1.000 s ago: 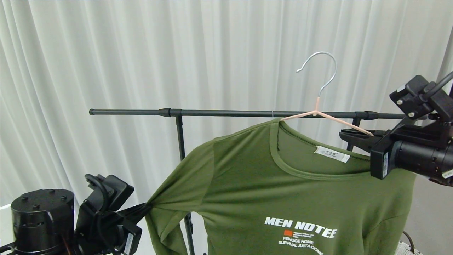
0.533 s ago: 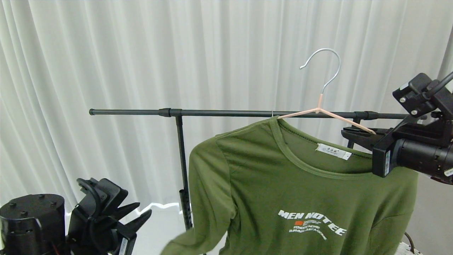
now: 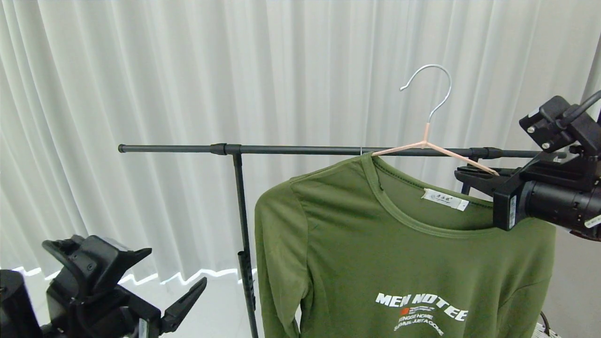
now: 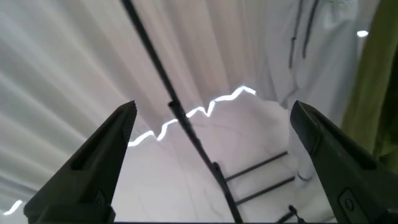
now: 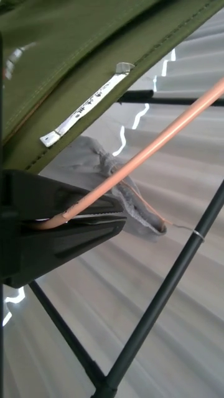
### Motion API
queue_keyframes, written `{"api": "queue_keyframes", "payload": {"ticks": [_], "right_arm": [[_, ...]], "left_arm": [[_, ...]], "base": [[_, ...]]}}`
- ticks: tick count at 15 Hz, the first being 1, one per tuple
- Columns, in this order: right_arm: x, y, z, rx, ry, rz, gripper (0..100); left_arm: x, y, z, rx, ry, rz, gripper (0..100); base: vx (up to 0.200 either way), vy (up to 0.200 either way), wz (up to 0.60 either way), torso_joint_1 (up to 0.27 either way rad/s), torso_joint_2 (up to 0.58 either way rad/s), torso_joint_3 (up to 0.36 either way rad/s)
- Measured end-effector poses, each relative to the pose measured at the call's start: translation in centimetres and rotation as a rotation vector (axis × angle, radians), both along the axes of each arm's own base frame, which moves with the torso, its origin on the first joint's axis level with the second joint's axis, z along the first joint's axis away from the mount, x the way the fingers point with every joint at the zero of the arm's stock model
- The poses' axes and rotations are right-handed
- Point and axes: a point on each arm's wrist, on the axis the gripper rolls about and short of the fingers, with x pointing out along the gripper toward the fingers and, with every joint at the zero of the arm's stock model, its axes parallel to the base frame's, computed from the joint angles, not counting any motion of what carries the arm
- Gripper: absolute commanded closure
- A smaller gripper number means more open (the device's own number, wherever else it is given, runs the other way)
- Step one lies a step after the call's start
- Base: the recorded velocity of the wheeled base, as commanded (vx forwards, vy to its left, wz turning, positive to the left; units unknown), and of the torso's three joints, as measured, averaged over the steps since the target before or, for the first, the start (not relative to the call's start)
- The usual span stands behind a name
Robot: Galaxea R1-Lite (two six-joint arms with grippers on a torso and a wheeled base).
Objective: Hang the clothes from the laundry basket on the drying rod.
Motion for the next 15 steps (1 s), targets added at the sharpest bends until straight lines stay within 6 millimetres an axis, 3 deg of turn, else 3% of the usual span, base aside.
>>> {"api": "queue_keyframes", "payload": {"ticks": [4, 11, 15], "right_arm": [[0.4, 0.1, 0.3, 0.001, -0.003, -0.008, 100], [1.7, 0.5, 0.6, 0.004, -0.002, -0.022, 100], [1.9, -1.8, -1.0, -0.032, 0.040, -0.218, 100]], "left_arm": [[-1.6, 0.9, -0.2, -0.078, -0.010, 0.080, 0], [-1.3, 1.7, 1.0, -0.102, -0.074, 0.164, 0], [-1.2, 1.6, 1.0, -0.103, -0.072, 0.162, 0]], "base": [[0.000, 0.000, 0.00, 0.000, 0.00, 0.000], [0.000, 0.000, 0.00, 0.000, 0.00, 0.000], [0.000, 0.000, 0.00, 0.000, 0.00, 0.000]]}}
